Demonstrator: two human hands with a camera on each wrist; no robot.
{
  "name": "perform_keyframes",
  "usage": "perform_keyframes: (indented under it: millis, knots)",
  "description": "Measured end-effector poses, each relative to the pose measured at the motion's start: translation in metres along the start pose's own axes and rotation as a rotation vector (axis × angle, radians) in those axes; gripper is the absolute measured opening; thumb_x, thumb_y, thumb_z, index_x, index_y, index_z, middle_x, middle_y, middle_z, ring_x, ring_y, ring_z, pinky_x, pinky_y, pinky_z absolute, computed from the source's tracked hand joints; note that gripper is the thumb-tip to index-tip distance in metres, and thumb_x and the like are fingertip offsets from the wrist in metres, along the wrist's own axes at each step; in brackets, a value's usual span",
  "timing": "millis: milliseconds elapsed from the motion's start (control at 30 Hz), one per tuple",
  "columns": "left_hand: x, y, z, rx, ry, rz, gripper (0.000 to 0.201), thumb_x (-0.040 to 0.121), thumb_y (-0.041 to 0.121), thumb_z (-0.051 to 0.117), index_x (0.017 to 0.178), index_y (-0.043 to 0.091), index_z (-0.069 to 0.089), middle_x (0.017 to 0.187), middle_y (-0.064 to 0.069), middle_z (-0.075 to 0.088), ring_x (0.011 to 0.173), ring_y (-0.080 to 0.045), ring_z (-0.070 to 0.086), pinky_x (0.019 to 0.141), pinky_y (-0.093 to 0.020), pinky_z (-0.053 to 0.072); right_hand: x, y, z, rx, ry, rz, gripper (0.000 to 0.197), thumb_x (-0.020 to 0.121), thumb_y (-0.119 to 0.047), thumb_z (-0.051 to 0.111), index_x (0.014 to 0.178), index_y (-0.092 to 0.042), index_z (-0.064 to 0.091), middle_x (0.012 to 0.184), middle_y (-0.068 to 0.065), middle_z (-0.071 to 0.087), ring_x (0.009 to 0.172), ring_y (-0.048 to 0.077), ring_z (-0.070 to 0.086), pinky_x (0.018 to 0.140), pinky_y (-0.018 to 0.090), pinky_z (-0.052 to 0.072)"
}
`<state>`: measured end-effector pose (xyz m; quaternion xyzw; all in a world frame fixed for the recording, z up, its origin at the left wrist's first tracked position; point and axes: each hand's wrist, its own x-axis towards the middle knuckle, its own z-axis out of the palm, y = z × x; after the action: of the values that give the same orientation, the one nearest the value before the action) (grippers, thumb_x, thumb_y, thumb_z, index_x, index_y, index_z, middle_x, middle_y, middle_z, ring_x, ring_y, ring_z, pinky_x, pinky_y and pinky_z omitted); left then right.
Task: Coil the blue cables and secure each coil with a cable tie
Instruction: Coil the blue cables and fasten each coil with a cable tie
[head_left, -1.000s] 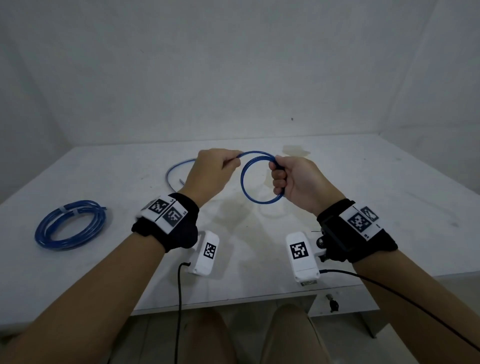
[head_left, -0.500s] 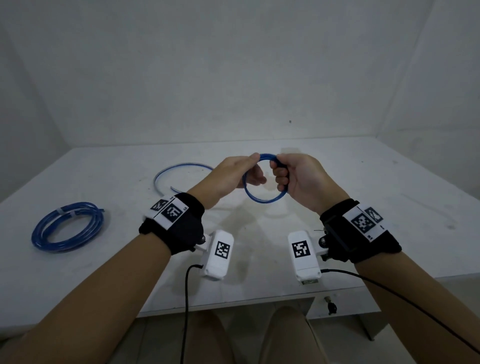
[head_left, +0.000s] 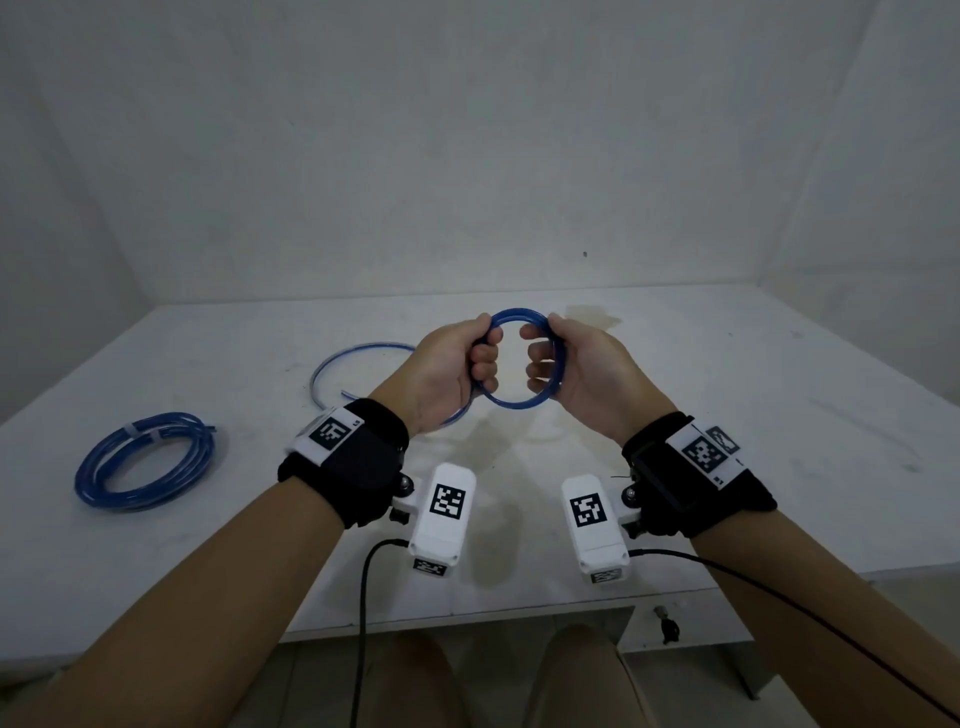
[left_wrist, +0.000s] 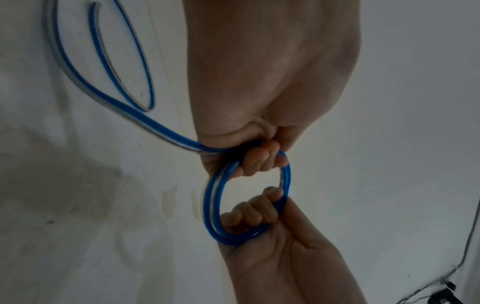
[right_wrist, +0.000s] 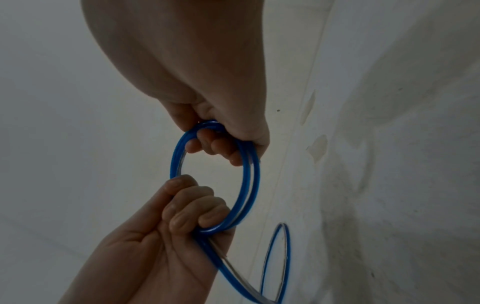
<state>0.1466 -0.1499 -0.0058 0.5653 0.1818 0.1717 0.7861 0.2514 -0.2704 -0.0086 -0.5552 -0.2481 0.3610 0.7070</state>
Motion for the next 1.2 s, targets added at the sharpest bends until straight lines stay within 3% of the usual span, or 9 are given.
perform_keyframes:
  millis: [167, 300, 400, 467, 533, 867, 1000, 1133, 1200]
  knots:
    - [0.004, 0.005, 0.0, -0.114, 0.083, 0.081, 0.035, 0.105, 0.028, 0.035, 0.074, 0.016, 0.048, 0.05, 0.009, 0.034, 0.042, -0.007, 0.031, 0.052, -0.021, 0.034, -0.003, 0.009, 0.003, -0.08, 0.077, 0.06, 0.034, 0.1, -0.033, 0.042, 0.108, -0.008, 0.063, 0.089, 0.007, 0.06, 0.074, 0.021, 0.057, 0.071, 0.032, 0.046]
    - [0.007, 0.019, 0.004, -0.271, 0.123, 0.137, 0.038, 0.105, 0.028, 0.035, 0.073, 0.014, 0.048, 0.049, 0.008, 0.032, 0.042, -0.008, 0.03, 0.052, -0.022, 0.032, -0.01, 0.015, 0.011, -0.123, -0.125, 0.159, 0.033, 0.094, -0.014, 0.04, 0.118, -0.004, 0.061, 0.078, 0.011, 0.065, 0.062, 0.021, 0.057, 0.06, 0.029, 0.041]
    - [0.008, 0.028, 0.008, -0.356, 0.142, 0.165, 0.039, 0.105, 0.029, 0.035, 0.072, 0.014, 0.048, 0.049, 0.007, 0.032, 0.041, -0.008, 0.03, 0.05, -0.022, 0.033, -0.015, 0.012, 0.022, -0.245, -0.322, 0.173, 0.039, 0.094, -0.006, 0.035, 0.127, -0.014, 0.053, 0.093, 0.015, 0.074, 0.074, 0.026, 0.067, 0.077, 0.035, 0.048]
    - [0.009, 0.031, 0.008, -0.383, 0.151, 0.184, 0.039, 0.105, 0.029, 0.035, 0.072, 0.014, 0.048, 0.048, 0.007, 0.032, 0.04, -0.009, 0.029, 0.049, -0.022, 0.034, -0.014, 0.01, 0.03, -0.271, -0.389, 0.189, 0.037, 0.094, -0.004, 0.036, 0.124, -0.014, 0.054, 0.107, 0.013, 0.073, 0.09, 0.031, 0.067, 0.097, 0.043, 0.048]
    - [0.008, 0.033, 0.006, -0.397, 0.154, 0.194, 0.039, 0.105, 0.029, 0.034, 0.072, 0.015, 0.047, 0.047, 0.007, 0.032, 0.04, -0.009, 0.029, 0.049, -0.022, 0.034, -0.01, 0.008, 0.032, -0.304, -0.388, 0.196, 0.027, 0.096, -0.009, 0.04, 0.116, -0.012, 0.058, 0.113, 0.008, 0.072, 0.093, 0.029, 0.068, 0.103, 0.046, 0.045]
    - [-0.006, 0.034, -0.022, -0.355, 0.224, 0.232, 0.037, 0.105, 0.028, 0.035, 0.072, 0.015, 0.046, 0.047, 0.007, 0.032, 0.043, -0.01, 0.029, 0.057, -0.024, 0.033, 0.001, -0.01, 0.031, -0.965, -0.179, -0.073, 0.016, 0.094, -0.032, 0.054, 0.095, -0.02, 0.063, 0.089, 0.004, 0.074, 0.078, 0.016, 0.064, 0.076, 0.028, 0.048]
    - [-0.012, 0.034, -0.03, -0.363, 0.245, 0.242, 0.037, 0.105, 0.027, 0.035, 0.072, 0.015, 0.046, 0.048, 0.006, 0.032, 0.043, -0.01, 0.029, 0.057, -0.024, 0.033, 0.004, -0.008, 0.034, -1.236, -0.145, -0.208, 0.027, 0.092, -0.044, 0.056, 0.09, -0.017, 0.061, 0.073, -0.008, 0.054, 0.068, 0.007, 0.051, 0.059, 0.022, 0.036]
    - [-0.015, 0.035, -0.038, -0.36, 0.264, 0.264, 0.037, 0.105, 0.027, 0.035, 0.072, 0.015, 0.046, 0.048, 0.006, 0.032, 0.043, -0.01, 0.029, 0.055, -0.023, 0.034, 0.013, -0.008, 0.037, -1.361, -0.159, -0.335, 0.025, 0.093, -0.04, 0.057, 0.088, -0.016, 0.057, 0.074, -0.008, 0.05, 0.067, 0.009, 0.045, 0.057, 0.02, 0.031]
    - [-0.017, 0.038, -0.043, -0.365, 0.283, 0.279, 0.037, 0.105, 0.027, 0.035, 0.072, 0.016, 0.046, 0.049, 0.006, 0.032, 0.044, -0.01, 0.029, 0.055, -0.023, 0.034, 0.021, -0.012, 0.035, -1.393, -0.184, -0.376, 0.02, 0.093, -0.035, 0.057, 0.098, -0.016, 0.06, 0.089, 0.0, 0.056, 0.079, 0.015, 0.05, 0.064, 0.023, 0.035]
